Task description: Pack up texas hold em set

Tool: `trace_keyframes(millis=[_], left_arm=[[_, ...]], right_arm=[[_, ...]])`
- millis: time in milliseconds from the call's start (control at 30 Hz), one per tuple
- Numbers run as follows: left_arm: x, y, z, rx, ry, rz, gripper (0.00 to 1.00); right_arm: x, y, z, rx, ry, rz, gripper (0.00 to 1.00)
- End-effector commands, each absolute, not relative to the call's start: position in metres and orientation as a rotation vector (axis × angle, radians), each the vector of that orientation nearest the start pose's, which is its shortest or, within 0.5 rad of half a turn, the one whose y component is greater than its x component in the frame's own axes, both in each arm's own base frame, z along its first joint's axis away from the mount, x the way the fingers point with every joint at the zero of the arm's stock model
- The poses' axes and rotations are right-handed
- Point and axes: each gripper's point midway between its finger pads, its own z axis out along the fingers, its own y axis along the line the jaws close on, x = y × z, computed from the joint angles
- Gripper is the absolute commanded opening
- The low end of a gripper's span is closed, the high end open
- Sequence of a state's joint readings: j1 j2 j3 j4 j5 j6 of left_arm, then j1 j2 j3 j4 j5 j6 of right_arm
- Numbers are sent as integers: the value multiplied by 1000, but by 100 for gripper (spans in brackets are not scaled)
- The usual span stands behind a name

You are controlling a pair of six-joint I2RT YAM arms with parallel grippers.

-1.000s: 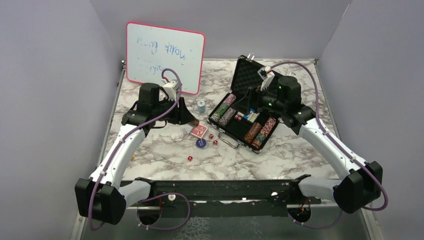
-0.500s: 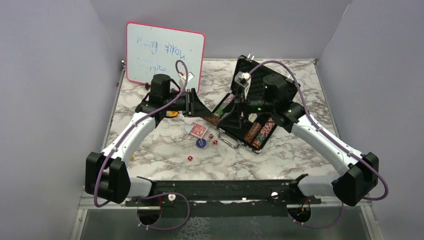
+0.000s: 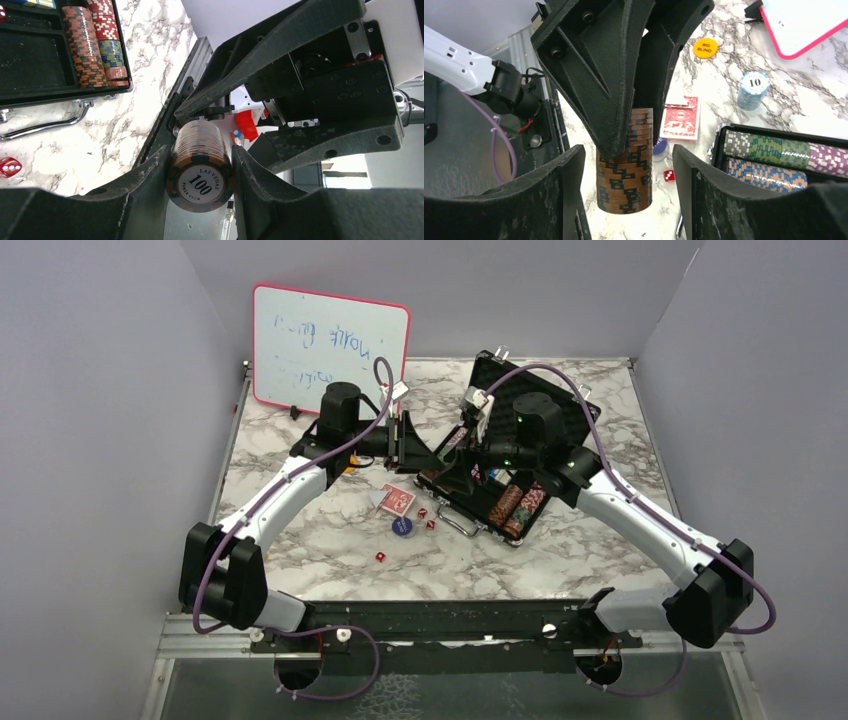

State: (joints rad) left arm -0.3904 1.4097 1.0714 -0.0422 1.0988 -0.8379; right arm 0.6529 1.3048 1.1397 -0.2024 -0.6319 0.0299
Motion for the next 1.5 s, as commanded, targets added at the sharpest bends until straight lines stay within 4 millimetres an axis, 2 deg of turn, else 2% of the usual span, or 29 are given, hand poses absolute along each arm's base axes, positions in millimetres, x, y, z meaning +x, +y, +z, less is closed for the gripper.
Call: trace_keyframes(millis=[0,133,400,433,500,600,667,733,867,967,1033,1133,1300,1400,1467], left_arm=[[240,-286,302,485,2086,-1853,34],[238,-286,300,484,2093,-1852,34],[236,-285,298,487,2095,-1849,35],[237,-285,297,486,2096,-1845,36],[236,-285,295,484,2102,-1842,37],[238,-284,295,471,2106,-1830,47],[242,-283,296,464,2092,-1798,60],[259,-276,295,420,2090,-1698,76],[310,-245,297,264,2081,-1452,93],[342,-212,285,112,2119,-1235,96],[353,-195,273,50,2157,-1094,97],[357,-175,255,18,2207,-921,96],[351,-170,241,48,2238,-868,92],[347,-174,238,75,2250,-884,88],[345,-179,239,101,2251,-887,87]], right_arm=[[253,317,272,-1020,1732,990,64],[250,316,264,-1034,1754,998,60],[245,320,254,-1053,1792,1044,66],[245,321,253,-1047,1797,1052,64],[245,323,251,-1037,1803,1067,50],[245,324,249,-1021,1809,1084,29],[246,324,249,-1004,1810,1083,22],[247,321,249,-981,1812,1066,18],[251,310,243,-896,1854,1005,16],[264,294,232,-710,1933,914,14],[278,278,219,-516,2011,819,14],[299,244,194,-171,2147,624,15],[311,194,157,323,2285,315,16],[314,168,139,544,2311,179,16],[317,155,135,643,2299,143,16]])
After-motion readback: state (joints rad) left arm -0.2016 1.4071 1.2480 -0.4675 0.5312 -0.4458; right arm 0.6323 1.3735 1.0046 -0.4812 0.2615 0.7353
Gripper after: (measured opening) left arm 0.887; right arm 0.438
